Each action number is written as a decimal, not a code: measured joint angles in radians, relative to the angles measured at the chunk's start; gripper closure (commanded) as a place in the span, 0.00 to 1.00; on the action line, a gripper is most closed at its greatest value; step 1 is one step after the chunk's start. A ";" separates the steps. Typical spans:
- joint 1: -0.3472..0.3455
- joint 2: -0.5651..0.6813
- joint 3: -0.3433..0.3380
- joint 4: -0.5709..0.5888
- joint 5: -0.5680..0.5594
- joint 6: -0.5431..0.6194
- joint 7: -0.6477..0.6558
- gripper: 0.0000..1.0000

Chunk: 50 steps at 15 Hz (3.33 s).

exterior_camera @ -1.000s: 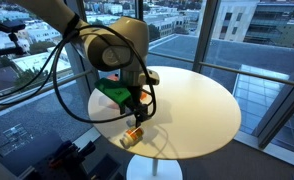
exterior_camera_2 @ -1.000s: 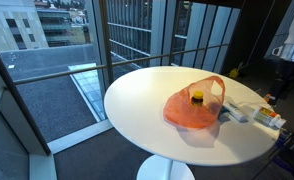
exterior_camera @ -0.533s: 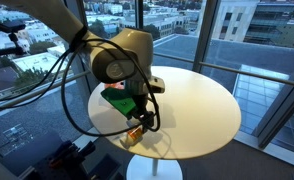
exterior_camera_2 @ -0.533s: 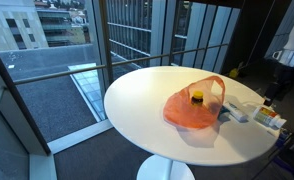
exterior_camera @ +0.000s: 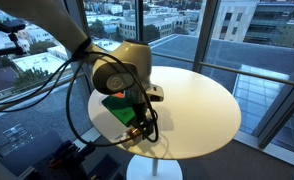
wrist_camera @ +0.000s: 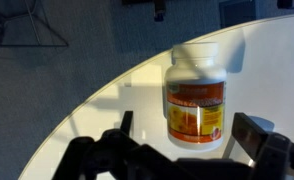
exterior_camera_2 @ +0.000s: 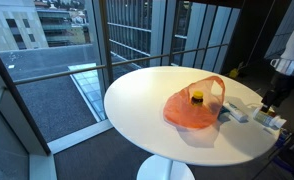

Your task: Put the bottle with the orange label in the plastic bag

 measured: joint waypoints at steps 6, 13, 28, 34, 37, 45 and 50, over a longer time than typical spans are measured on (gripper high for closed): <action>0.000 0.036 0.000 -0.007 0.000 0.049 0.018 0.19; 0.000 0.059 0.000 -0.007 0.000 0.059 0.036 0.39; 0.021 0.009 0.021 0.074 0.000 -0.067 0.081 0.65; 0.071 -0.033 0.082 0.167 -0.002 -0.209 0.116 0.65; 0.100 -0.040 0.114 0.217 -0.002 -0.271 0.125 0.65; 0.185 -0.055 0.200 0.309 0.000 -0.378 0.126 0.65; 0.227 -0.046 0.235 0.345 0.046 -0.443 0.068 0.65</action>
